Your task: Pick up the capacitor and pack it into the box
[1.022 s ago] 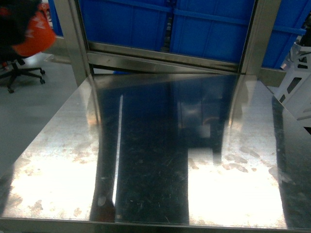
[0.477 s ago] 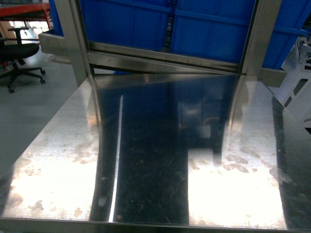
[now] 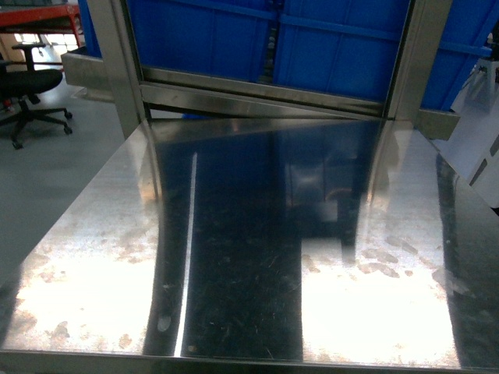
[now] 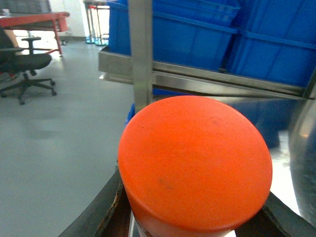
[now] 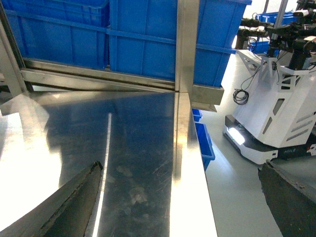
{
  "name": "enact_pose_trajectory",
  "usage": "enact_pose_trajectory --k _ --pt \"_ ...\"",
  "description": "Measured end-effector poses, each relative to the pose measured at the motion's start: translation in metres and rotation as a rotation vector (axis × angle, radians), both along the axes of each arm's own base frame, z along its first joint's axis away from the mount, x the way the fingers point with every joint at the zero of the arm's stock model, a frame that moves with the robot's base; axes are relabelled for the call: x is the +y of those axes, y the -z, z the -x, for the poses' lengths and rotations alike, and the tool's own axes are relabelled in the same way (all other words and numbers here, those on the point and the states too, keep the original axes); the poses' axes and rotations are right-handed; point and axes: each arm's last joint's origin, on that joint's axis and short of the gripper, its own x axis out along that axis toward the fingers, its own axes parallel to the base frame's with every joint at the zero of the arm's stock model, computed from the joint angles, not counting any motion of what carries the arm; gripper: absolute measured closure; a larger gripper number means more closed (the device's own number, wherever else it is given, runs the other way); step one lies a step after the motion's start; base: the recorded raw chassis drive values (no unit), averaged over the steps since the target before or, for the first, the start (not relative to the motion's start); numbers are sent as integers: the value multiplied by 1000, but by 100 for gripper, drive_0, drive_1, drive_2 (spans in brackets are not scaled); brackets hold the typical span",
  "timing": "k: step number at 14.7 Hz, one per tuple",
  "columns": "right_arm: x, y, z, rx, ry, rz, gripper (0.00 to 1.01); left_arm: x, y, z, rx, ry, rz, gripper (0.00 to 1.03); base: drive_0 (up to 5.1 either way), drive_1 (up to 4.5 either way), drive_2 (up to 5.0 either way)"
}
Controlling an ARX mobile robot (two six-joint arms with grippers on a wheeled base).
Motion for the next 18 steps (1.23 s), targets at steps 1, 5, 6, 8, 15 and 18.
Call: enact_pose_trajectory --k 1,5,6,8,15,18 --pt "0 0 0 1 1 0 3 3 2 2 -4 -24 1 58 0 0 0" --pt "0 0 0 0 0 0 3 1 9 10 -11 3 1 58 0 0 0" --pt "0 0 0 0 0 0 3 1 15 13 -5 0 0 58 0 0 0" --pt "0 0 0 0 1 0 3 1 19 20 -13 1 1 58 0 0 0" --pt "0 0 0 0 0 0 3 1 25 28 -31 1 0 58 0 0 0" --pt "0 0 0 0 0 0 3 1 25 39 -35 -2 0 58 0 0 0"
